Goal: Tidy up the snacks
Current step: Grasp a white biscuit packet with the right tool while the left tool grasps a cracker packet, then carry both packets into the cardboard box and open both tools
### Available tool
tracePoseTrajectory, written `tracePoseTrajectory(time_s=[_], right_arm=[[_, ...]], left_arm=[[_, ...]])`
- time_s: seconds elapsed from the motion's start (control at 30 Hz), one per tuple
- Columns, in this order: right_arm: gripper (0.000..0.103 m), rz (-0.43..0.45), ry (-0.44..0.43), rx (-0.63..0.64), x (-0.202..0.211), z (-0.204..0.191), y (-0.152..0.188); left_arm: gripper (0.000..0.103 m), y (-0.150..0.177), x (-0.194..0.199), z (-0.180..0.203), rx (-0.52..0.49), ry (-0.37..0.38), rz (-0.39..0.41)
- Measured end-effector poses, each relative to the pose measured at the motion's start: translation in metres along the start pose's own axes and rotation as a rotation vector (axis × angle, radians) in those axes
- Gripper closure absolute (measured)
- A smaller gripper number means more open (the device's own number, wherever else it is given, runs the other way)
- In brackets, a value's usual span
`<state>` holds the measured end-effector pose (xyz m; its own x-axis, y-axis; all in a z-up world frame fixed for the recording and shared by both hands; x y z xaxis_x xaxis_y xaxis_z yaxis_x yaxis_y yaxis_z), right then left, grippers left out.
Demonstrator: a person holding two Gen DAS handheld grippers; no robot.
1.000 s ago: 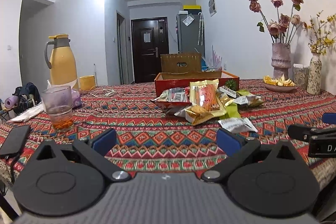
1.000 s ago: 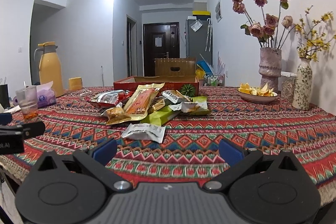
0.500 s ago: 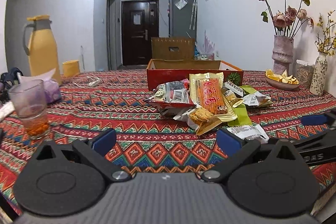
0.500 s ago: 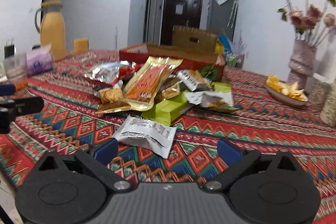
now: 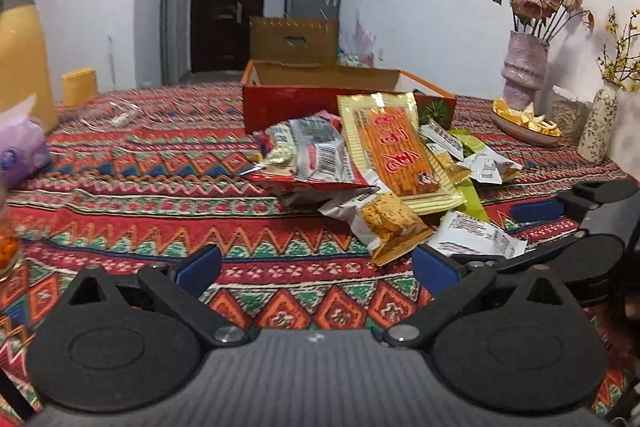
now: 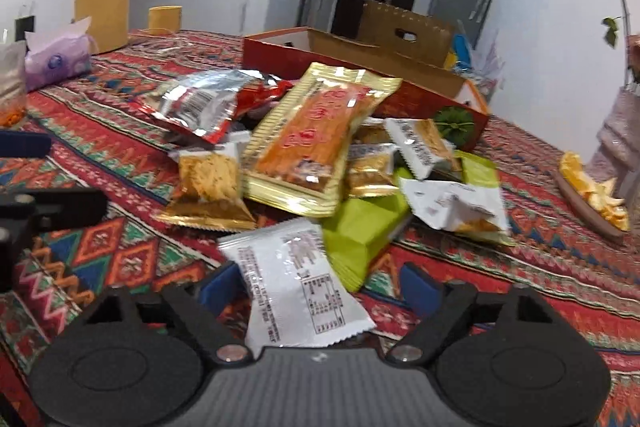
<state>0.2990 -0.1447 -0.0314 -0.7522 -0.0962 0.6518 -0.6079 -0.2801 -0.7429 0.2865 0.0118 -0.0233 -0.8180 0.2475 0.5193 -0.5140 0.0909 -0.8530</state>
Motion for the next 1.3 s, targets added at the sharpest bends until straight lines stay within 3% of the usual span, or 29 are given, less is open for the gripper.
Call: tracePoseTrajectory(time_s=[0.03,0.1,0.17,0.37,0.47,0.6,0.67,0.7,0.73,0.77,0.93,1.1,1.2,1.3], right_arm=[[0.029,-0.007,-0.029,-0.017,-0.001,-0.001,0.0],[0.048,-0.005,-0.085,-0.076,-0.003,-0.001,0.0],[0.055,-0.002,-0.117,-0.142,-0.002,0.0,0.002],[0.058,0.012,-0.008,-0.237,0.022,0.015,0.016],[0.058,0.025,0.076,-0.295,0.031,0.038,0.019],[0.058,0.026,0.104,-0.301,0.031,0.055,0.022],[0.058,0.032,0.094,-0.283,0.03,0.057,0.022],[0.058,0.04,0.082,-0.275,0.029,0.057,0.022],[0.058,0.051,0.065,-0.27,0.03,0.059,0.022],[0.058,0.06,0.044,-0.271,0.03,0.06,0.023],[0.058,0.097,-0.052,-0.264,0.033,0.062,0.027],[0.058,0.177,-0.169,-0.287,0.055,0.073,0.036],[0.058,0.204,-0.187,-0.31,0.068,0.084,0.047],[0.058,0.217,-0.16,-0.331,0.08,0.099,0.057]], left_arm=[[0.0,-0.001,-0.002,0.001,0.002,0.012,-0.009],[0.0,-0.005,-0.007,0.004,0.001,0.036,-0.028],[0.0,-0.007,-0.013,0.005,0.004,0.056,-0.045],[0.001,-0.015,-0.038,0.016,0.04,0.09,-0.097],[0.007,-0.022,-0.052,0.029,0.066,0.111,-0.12],[0.019,-0.029,-0.069,0.042,0.13,0.086,-0.115],[0.035,-0.03,-0.076,0.046,0.128,0.022,-0.096],[0.055,-0.03,-0.079,0.046,0.122,-0.005,-0.097],[0.062,-0.029,-0.083,0.047,0.115,-0.03,-0.106],[0.062,-0.027,-0.083,0.047,0.111,-0.039,-0.112],[0.065,-0.017,-0.052,0.056,0.034,-0.076,-0.107],[0.065,-0.01,0.003,0.066,0.056,-0.112,-0.112],[0.065,-0.018,0.027,0.074,0.046,-0.163,-0.075],[0.065,-0.03,0.038,0.086,0.006,-0.168,-0.048]])
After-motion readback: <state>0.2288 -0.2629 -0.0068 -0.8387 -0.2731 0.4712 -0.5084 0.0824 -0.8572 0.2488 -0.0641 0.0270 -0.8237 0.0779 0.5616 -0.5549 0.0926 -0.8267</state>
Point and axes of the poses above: each gripper's, at about its wrist camera, not at the fingertips, and x roughly against the way its jaws point, z to its right, y to its underside, the point moved 7 cm from there along -x, roughly the way its jaws point, and after that the axes turned 1 degree about -x, right-handed, at the moved point
